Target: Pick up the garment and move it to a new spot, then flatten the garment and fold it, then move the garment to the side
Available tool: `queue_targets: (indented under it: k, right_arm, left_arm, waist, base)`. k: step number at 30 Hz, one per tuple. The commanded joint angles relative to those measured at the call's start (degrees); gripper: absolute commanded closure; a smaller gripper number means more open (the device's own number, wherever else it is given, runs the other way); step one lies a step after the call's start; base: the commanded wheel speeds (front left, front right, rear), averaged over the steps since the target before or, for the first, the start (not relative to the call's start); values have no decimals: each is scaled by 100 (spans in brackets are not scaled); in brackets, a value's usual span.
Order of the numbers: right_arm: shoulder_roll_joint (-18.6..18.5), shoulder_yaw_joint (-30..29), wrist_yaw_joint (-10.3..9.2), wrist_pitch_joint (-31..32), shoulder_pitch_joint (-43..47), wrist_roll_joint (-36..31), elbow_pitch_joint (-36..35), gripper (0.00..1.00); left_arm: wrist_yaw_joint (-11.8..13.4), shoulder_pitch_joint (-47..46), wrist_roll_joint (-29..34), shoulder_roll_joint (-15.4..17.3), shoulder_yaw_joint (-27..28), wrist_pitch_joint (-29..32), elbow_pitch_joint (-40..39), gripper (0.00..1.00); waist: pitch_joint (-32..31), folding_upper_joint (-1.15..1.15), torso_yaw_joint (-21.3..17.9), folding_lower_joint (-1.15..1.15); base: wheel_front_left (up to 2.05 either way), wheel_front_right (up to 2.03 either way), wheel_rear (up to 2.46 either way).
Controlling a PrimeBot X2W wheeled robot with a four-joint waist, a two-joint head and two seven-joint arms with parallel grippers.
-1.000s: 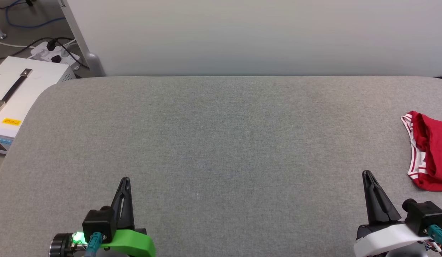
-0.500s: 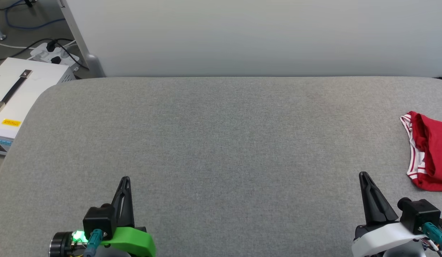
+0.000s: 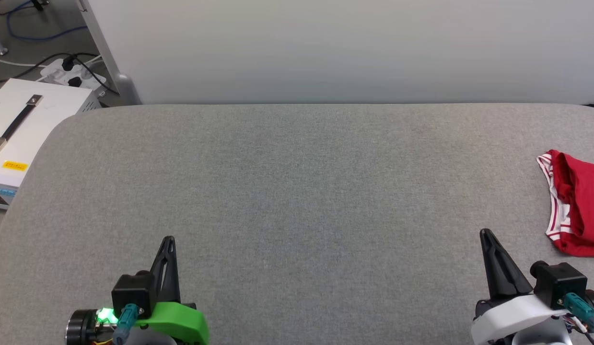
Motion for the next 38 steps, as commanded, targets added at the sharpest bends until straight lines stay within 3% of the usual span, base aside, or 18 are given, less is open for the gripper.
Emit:
queue_targets:
  k: [1, 38]
  right_arm:
    - [19, -10, -3, 39, -107, -90, -44, 100]
    - [99, -20, -4, 478, -245, -442, -106, 100]
  left_arm:
    - [-33, -107, 74, -35, 27, 43, -29, 100]
    - [-101, -219, 227, -122, 140, 478, -168, 100]
  waist:
    - [-1, 0, -1, 0]
    - [-41, 0, -25, 0]
  base:
    - [0, 0, 0]
    - [0, 0, 0]
